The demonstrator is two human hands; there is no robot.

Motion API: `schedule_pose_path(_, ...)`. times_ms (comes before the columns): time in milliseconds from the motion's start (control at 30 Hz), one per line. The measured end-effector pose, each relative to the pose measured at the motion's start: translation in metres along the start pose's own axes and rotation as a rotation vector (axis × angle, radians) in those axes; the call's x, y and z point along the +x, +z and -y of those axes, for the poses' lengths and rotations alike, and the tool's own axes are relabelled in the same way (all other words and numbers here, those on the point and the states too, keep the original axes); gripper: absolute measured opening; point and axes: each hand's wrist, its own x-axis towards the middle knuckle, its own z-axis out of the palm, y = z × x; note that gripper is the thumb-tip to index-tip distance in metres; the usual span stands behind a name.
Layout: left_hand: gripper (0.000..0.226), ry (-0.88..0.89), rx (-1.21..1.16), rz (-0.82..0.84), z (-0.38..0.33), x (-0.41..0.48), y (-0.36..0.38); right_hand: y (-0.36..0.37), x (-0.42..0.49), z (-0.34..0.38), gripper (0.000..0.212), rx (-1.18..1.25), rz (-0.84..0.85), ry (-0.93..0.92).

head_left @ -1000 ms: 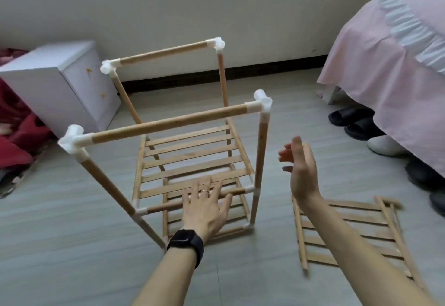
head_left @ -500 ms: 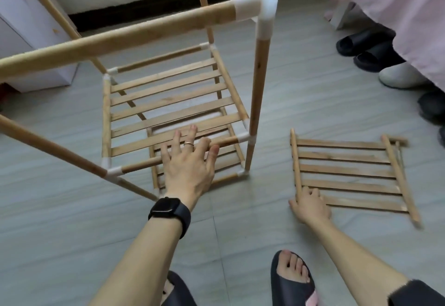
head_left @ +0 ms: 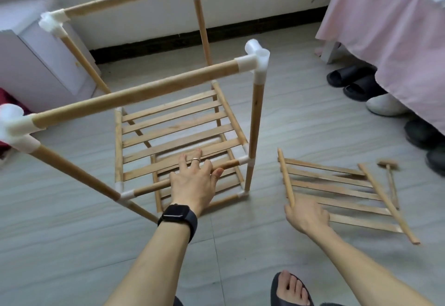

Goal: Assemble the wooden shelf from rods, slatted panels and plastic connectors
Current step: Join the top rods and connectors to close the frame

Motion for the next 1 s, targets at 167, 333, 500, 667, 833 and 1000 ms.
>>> schedule_pose_path(167,0.05,-0.015,-0.009,0.029,0.008,-0.023,0.003,-0.053,-0.017,0.002,0.038,0.263,-0.193,-0.184)
schedule_pose_path(333,0.04,0.002,-0.06,0.094,0.022,-0.052,-0.014,-0.089,-0.043,0.014,0.026,0.346,-0.318,-0.327)
schedule_pose_path(500,0.026,0.167,-0.065,0.04,-0.001,-0.075,-0.087,-0.14,-0.073,0.032,0.019,0.363,-0.512,-0.483)
schedule_pose_path(667,0.018,0.411,-0.339,-0.055,-0.029,-0.101,-0.196,-0.211,-0.098,0.046,0.021,0.305,-0.743,-0.647)
schedule_pose_path(833,0.019,0.37,-0.879,-0.494,-0.013,-0.104,-0.297,-0.281,-0.126,0.066,0.021,0.278,-0.897,-0.822)
schedule_pose_path(1000,0.063,0.198,-1.024,-0.368,-0.002,-0.089,-0.329,-0.321,-0.162,0.114,0.02,0.281,-1.008,-1.005)
